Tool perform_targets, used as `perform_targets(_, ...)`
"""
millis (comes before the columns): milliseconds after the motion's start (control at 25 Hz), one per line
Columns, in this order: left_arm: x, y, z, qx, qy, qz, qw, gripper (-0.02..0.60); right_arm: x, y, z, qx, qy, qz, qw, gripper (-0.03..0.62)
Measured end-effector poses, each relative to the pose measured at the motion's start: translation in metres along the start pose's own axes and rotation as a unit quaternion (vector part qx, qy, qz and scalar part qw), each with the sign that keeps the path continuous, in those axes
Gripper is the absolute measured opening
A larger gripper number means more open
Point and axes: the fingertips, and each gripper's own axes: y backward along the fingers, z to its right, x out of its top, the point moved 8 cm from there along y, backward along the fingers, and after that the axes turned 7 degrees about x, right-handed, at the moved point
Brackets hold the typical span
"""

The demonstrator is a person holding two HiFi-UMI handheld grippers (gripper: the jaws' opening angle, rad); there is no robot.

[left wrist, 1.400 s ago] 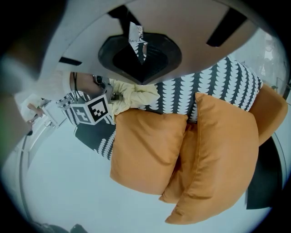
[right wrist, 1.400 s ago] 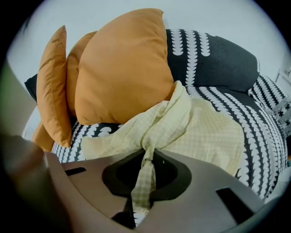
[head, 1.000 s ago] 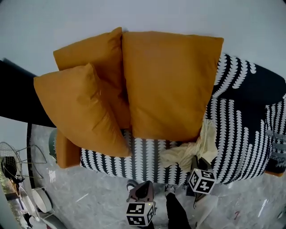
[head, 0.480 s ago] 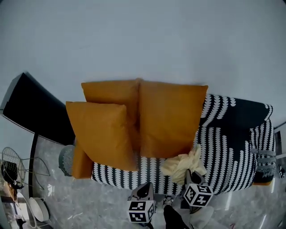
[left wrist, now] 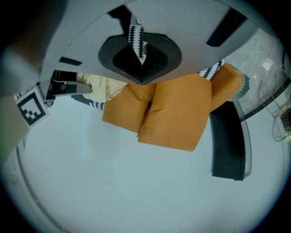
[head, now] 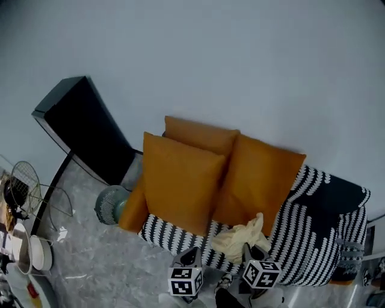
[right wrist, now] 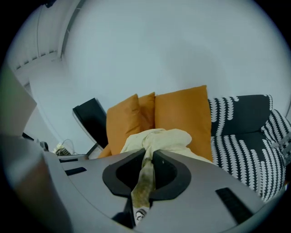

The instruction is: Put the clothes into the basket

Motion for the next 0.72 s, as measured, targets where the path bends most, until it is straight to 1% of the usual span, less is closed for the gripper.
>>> perform_targets(160, 0.008, 0.027, -0.051, 0.034, 0.045, 0.028, 0.998, 0.003, 0.004, -0.018, -0.06, 0.045, 0.029, -0.021, 0.998, 0.051)
perform_targets(360, 0.005, 0.069, -0.125, 0.074, 0.101, 0.052, 0.9907, 0.002, -0.002, -0.038, -0.149, 0.097, 0.078, -0.046, 0.991, 0.052)
perform_targets(560, 0.002, 0.108, -0.202, 0.11, 0.138, 0.079, 0.9812, 0.002, -0.011, -0.062, -0.239, 0.139, 0.112, -0.052, 0.983, 0.052)
perform_targets(720, 0.004, 0.137, -0.259, 0.137, 0.159, 0.103, 0.9723, 0.002, -0.018, -0.086, -0.305, 0.171, 0.132, -0.052, 0.975, 0.052)
